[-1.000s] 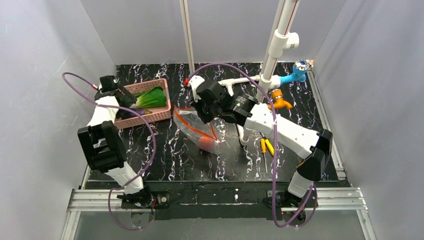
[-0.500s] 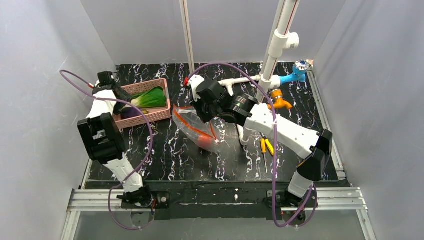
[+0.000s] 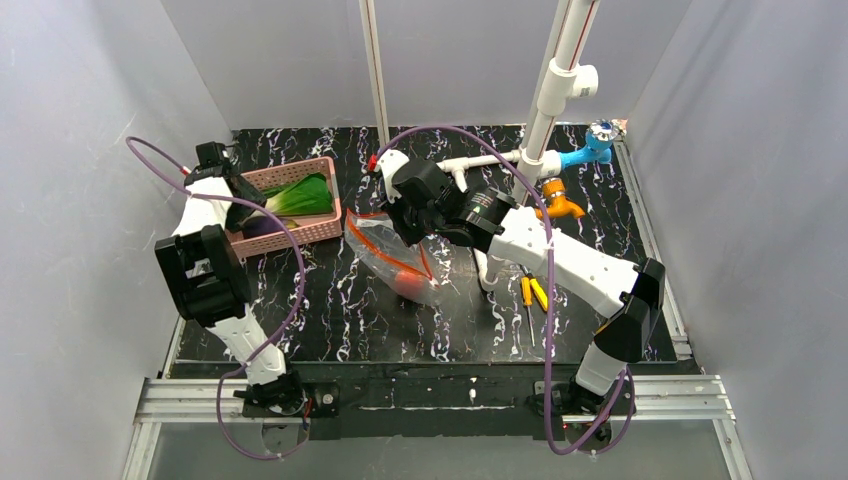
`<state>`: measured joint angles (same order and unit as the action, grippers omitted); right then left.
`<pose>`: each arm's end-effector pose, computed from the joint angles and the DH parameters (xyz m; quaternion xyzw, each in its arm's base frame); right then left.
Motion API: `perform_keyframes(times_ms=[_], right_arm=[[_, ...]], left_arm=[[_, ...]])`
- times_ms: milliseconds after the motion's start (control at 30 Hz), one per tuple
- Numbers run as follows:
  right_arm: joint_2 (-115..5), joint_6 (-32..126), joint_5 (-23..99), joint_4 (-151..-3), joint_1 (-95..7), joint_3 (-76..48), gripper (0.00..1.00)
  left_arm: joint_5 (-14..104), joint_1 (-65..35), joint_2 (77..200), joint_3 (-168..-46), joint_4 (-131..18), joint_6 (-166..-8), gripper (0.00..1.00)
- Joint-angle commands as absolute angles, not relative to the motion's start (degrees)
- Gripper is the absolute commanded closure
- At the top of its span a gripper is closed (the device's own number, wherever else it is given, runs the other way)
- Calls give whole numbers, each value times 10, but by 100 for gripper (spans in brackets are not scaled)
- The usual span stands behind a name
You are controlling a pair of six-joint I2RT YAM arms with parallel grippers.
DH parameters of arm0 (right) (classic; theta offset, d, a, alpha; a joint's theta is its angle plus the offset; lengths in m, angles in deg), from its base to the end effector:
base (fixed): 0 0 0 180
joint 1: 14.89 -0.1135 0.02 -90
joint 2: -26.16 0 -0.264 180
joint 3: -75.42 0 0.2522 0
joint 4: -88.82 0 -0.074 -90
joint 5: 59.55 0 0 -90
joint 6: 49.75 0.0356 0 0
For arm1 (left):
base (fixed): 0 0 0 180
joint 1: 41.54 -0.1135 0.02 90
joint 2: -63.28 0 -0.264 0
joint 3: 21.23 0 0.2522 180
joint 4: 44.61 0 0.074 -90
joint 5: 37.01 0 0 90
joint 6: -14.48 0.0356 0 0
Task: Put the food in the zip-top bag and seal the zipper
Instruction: Pick up the fake vegetable from the bin.
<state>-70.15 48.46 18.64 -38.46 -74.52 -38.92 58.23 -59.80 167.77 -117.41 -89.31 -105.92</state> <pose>0.1976 0.3227 0.3920 -0.3392 0.8146 0.1820 0.4340 0.3802 0.1289 0.2452 -0.4035 0.8572 0.0096 0.3197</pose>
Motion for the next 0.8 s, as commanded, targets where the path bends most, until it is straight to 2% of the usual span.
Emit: perform_keyframes(times_ms=[0,133,300,500,767], right_arm=[[-683,487,189,-407,-742,-387,99],[-681,485,187,-409,-742,-386,99],[-679,489,190,-411,-743,-380,99],[-675,491,189,-412,-742,-378,99],[-679,493,194,-413,-742,-381,99]], left_arm=[[575,-589,1673,-1178,-962,-1030,44],[606,-574,1680,-1192,-980,-1018,46],[658,-549,1654,-1193,-986,-1014,39],[657,-549,1632,-1176,-965,-1025,33],[628,-560,1688,-1216,-1012,-1084,31]])
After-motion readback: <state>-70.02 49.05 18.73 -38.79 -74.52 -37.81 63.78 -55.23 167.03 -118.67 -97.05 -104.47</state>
